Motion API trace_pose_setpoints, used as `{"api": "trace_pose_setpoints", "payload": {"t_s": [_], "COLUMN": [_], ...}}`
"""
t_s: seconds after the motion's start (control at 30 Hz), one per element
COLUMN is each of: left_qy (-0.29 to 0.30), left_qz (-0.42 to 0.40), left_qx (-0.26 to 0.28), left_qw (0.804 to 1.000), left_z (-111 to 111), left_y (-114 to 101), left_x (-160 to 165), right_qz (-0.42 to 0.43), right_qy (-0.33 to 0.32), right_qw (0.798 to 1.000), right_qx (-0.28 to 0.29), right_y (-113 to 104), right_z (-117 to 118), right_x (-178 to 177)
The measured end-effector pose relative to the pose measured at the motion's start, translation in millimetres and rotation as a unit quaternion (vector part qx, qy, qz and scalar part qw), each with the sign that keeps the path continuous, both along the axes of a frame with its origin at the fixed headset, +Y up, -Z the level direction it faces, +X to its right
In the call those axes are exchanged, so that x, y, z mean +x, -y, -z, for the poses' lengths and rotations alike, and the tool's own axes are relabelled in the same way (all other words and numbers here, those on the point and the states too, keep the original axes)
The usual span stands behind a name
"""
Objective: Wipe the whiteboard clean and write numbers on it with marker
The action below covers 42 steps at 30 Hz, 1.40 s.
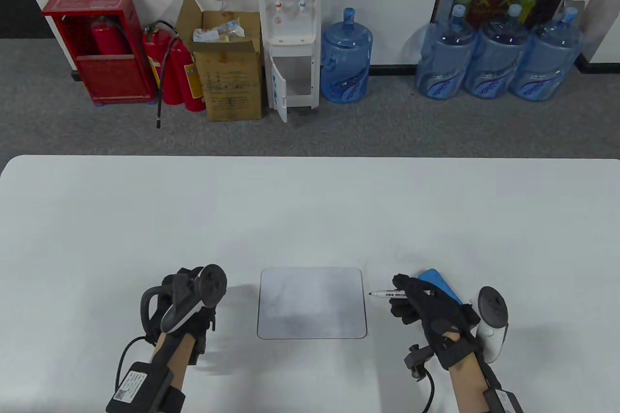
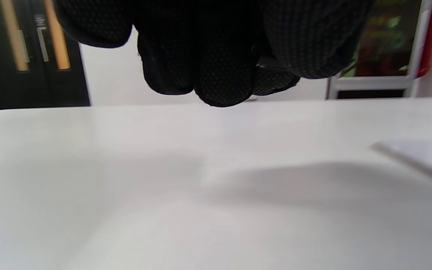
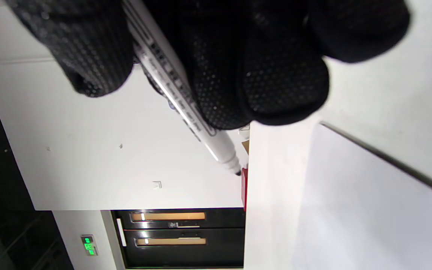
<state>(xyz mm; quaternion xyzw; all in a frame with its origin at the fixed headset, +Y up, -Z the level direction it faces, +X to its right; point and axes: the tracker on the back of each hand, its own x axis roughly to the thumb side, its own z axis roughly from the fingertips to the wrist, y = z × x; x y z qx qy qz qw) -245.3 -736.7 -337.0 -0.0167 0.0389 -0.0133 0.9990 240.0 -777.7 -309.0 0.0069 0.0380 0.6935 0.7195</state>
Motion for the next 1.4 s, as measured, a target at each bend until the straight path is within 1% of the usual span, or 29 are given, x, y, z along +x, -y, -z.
{"api": "trace_pose_setpoints", "payload": {"t_s": [0.1,0.17,0.27,0.47,0.7,0.83,0.97,1.03,1.1,1.17,1.23,1.3,1.4], "left_qy": [-0.02,-0.022,-0.017,-0.01,-0.004,0.001,0.022,0.042,0.069,0.089,0.102,0.109,0.117], "left_qz": [0.016,0.033,0.046,0.061,0.07,0.053,0.035,0.006,-0.026,-0.054,-0.075,-0.065,-0.024], "left_qx": [-0.023,-0.045,-0.053,-0.051,-0.053,-0.043,-0.011,0.007,0.013,0.012,-0.001,-0.027,-0.068], "left_qw": [0.999,0.998,0.997,0.997,0.996,0.998,0.999,0.999,0.997,0.994,0.992,0.992,0.99], "left_z": [3.4,5.0,6.1,4.0,3.3,2.9,-0.1,-3.2,-7.2,-11.0,-13.8,-15.1,-15.1], "left_y": [16.3,23.5,29.9,33.0,31.2,20.6,-3.7,-16.0,-21.9,-19.5,-10.4,1.2,19.2], "left_x": [-9.0,-10.6,-10.7,-8.2,-7.4,-5.7,6.2,19.2,36.6,53.1,68.2,78.6,85.8], "right_qz": [-0.009,-0.013,-0.021,-0.026,-0.028,-0.028,-0.03,-0.032,-0.037,-0.042,-0.048,-0.052,-0.059], "right_qy": [0.001,-0.002,-0.004,-0.005,-0.007,-0.006,-0.007,-0.007,-0.01,-0.014,-0.016,-0.02,-0.021], "right_qw": [1.0,1.0,1.0,1.0,1.0,1.0,1.0,0.999,0.999,0.999,0.999,0.998,0.998], "right_qx": [-0.002,-0.003,-0.002,-0.005,-0.004,-0.004,-0.005,-0.005,-0.005,-0.004,-0.003,-0.003,-0.001], "right_y": [-0.6,-0.7,-0.7,-0.6,-1.1,-1.1,-1.3,-1.4,-1.3,-1.1,-0.7,-0.3,0.1], "right_z": [-0.8,-1.1,-1.3,-1.9,-2.1,-2.4,-2.4,-2.4,-2.4,-2.4,-2.6,-2.7,-3.0], "right_x": [0.1,-0.1,0.3,0.7,0.4,0.7,0.7,0.4,-0.4,-1.7,-2.9,-4.0,-4.9]}}
